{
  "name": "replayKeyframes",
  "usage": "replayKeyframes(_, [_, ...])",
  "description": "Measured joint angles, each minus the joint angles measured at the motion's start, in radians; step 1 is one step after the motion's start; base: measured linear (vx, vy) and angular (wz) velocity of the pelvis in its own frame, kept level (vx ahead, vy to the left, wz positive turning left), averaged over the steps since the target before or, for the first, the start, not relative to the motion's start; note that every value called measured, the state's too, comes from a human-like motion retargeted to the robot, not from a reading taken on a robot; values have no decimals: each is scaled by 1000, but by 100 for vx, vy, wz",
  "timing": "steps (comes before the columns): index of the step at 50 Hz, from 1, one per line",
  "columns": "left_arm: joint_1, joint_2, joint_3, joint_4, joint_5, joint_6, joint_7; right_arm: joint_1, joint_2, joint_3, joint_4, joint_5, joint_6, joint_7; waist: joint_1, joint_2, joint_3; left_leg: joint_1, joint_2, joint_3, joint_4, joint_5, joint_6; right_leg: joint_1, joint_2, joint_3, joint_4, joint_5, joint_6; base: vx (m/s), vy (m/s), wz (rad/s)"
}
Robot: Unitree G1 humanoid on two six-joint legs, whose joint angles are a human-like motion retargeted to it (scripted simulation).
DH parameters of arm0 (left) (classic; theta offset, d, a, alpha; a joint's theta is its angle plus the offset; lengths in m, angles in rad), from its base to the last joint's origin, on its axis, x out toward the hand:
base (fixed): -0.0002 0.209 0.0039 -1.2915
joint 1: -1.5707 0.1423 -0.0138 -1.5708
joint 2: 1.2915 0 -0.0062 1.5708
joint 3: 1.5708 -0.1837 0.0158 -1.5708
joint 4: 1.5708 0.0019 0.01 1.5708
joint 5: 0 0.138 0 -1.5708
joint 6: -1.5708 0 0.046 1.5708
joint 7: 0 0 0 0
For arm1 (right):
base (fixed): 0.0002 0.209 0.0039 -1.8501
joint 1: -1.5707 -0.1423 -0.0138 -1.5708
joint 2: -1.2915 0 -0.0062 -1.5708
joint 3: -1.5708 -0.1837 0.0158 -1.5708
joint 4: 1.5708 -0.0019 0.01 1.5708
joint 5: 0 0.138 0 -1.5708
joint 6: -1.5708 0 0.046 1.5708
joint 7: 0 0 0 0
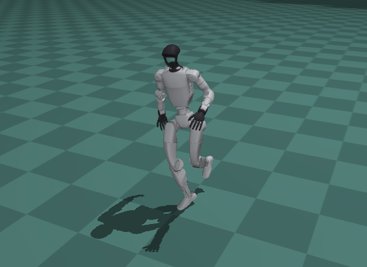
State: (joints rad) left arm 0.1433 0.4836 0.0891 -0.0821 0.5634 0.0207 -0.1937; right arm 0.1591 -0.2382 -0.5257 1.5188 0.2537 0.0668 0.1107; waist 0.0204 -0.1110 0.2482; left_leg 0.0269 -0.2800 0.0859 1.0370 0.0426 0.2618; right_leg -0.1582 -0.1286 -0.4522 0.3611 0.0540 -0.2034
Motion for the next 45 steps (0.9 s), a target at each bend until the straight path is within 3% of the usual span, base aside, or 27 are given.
replayKeyframes(2, [91, -33, -11, 32, 48, -24, 104, -59, -3, 58, -49, -87, 40, 54, 91, 22, 13, -153, 110, 34, 339, -255, 0, 54, 57, 32, 0, -67, -53, 101, -66, -131])
replayKeyframes(3, [125, -52, -12, 92, 58, -33, 131, -95, -2, 84, -65, -146, 70, 81, 117, 61, 7, -230, 215, 11, 465, -358, 0, 83, 108, 42, -10, -89, -54, 97, -48, -60])
replayKeyframes(5, [173, -122, 6, 284, 84, -28, 135, -190, 4, 123, -100, -282, 125, 112, 111, 146, -29, -386, 397, -40, 570, -470, 0, 123, 236, 37, -50, -104, -53, 106, 1, 26])
replayKeyframes(7, [177, -219, 45, 542, 120, -1, 7, -289, 18, 178, -147, -396, 128, 119, 109, 189, -65, -533, 404, 25, 420, -439, 0, 180, 292, 11, -112, -96, -22, 105, 75, 2])
replayKeyframes(10, [180, -279, 72, 840, 101, -13, -218, -402, 37, 313, -246, -442, 103, 187, 154, 182, -95, -615, 235, 208, -146, -319, 0, 259, 220, 41, -163, -63, 109, 85, 120, -35])
replayKeyframes(13, [213, -276, 136, 1035, 102, -28, -207, -483, 57, 433, -377, -453, 99, 264, 236, 191, -108, -615, 205, 138, -669, -197, -304, 387, 255, 117, -210, -35, 143, 152, 31, -103])
replayKeyframes(15, [224, -286, 232, 1136, 117, 31, -156, -527, 56, 492, -458, -484, 83, 302, 277, 195, -123, -626, 232, 65, -824, -193, -400, 504, 266, 53, -260, 39, 162, 149, 17, -107])
replayKeyframes(16, [232, -302, 318, 1189, 93, 95, -137, -536, 60, 521, -476, -521, 44, 291, 289, 190, -133, -614, 252, 79, -836, -175, -404, 541, 266, 61, -250, 114, 172, 172, 24, -112])
replayKeyframes(17, [232, -317, 414, 1252, 43, 157, -117, -542, 69, 552, -484, -564, 6, 252, 296, 181, -141, -601, 266, 94, -826, -175, -370, 568, 259, 72, -228, 196, 182, 178, 25, -122])
replayKeyframes(18, [214, -327, 528, 1335, -57, 214, -97, -545, 90, 586, -473, -615, -31, 156, 291, 163, -148, -585, 271, 114, -773, -212, -260, 574, 238, 91, -181, 292, 194, 172, 32, -92])
replayKeyframes(20, [180, -295, 664, 1498, -360, 297, -93, -559, 137, 628, -378, -696, -52, -74, 252, 149, -173, -588, 267, 112, -578, -406, -77, 553, 207, 40, -36, 450, 227, 160, 44, -25])
replayKeyframes(22, [128, -257, 744, 1591, -541, 357, -103, -573, 188, 660, -265, -735, 9, -158, 183, 186, -120, -556, 320, 90, -396, -554, -8, 474, 196, -5, 250, 414, 207, 129, 31, 21])
replayKeyframes(25, [59, -210, 720, 1592, -572, 346, -95, -521, 231, 668, -188, -728, 77, -150, 103, 186, -45, -460, 420, 89, -271, -684, 0, 183, 251, 45, 675, 56, 276, 112, -3, 3])
replayKeyframes(28, [-81, -153, 520, 1517, -446, 337, -75, -428, 199, 561, -138, -670, 22, -372, 54, 115, -37, -409, 389, 94, -286, -707, 0, -133, 136, -72, 903, -341, 148, 96, -27, 50])
replayKeyframes(30, [-153, -151, 416, 1388, -321, 326, -72, -372, 155, 471, -82, -657, -1, -386, -3, 42, -38, -345, 296, 88, -367, -689, 0, -315, 34, -99, 941, -473, 103, 95, -35, 119])
replayKeyframes(32, [-190, -145, 274, 1207, -261, 306, -91, -307, 101, 396, -36, -643, 47, -245, -70, -19, -40, -262, 180, 52, -468, -637, 0, -464, -48, -75, 888, -530, 38, 110, -31, 148])
replayKeyframes(35, [-216, -113, 131, 928, -181, 256, -124, -217, 34, 329, 31, -630, 126, -5, -161, -30, -38, -142, 128, -5, -536, -546, 0, -526, -63, -55, 627, -457, -28, 113, -16, 121])
replayKeyframes(38, [-204, -111, 47, 678, -177, 207, -103, -124, -16, 269, 40, -635, 131, 89, -212, -23, -36, -12, 90, -74, -593, -379, 0, -422, -24, -18, 311, -225, -45, 118, 3, 79])
replayKeyframes(40, [-190, -150, 13, 581, -231, 145, -86, -59, -22, 225, 30, -633, 123, 83, -215, -24, -33, 82, 88, -72, -607, -239, 0, -291, 25, 43, 143, -130, -3, 127, 7, 31])
replayKeyframes(42, [-172, -217, 14, 560, -326, 28, -175, -2, -15, 190, 28, -594, 107, 43, -179, -25, -33, 153, 113, 7, -560, -85, 0, -100, 49, -56, 23, -147, -7, 127, 11, -27])
replayKeyframes(43, [-166, -252, 24, 573, -364, -8, -242, 27, -11, 183, 30, -561, 100, 16, -145, -29, -38, 165, 120, 57, -501, -17, 0, 10, 45, -182, -47, -164, -14, 124, 12, -81])
replayKeyframes(45, [-149, -301, 49, 620, -366, -7, -338, 70, -12, 187, 50, -460, 73, -57, -53, -71, -18, 161, 133, 148, -281, 22, 0, 93, 67, 27, -129, -49, -31, 127, -13, -92])
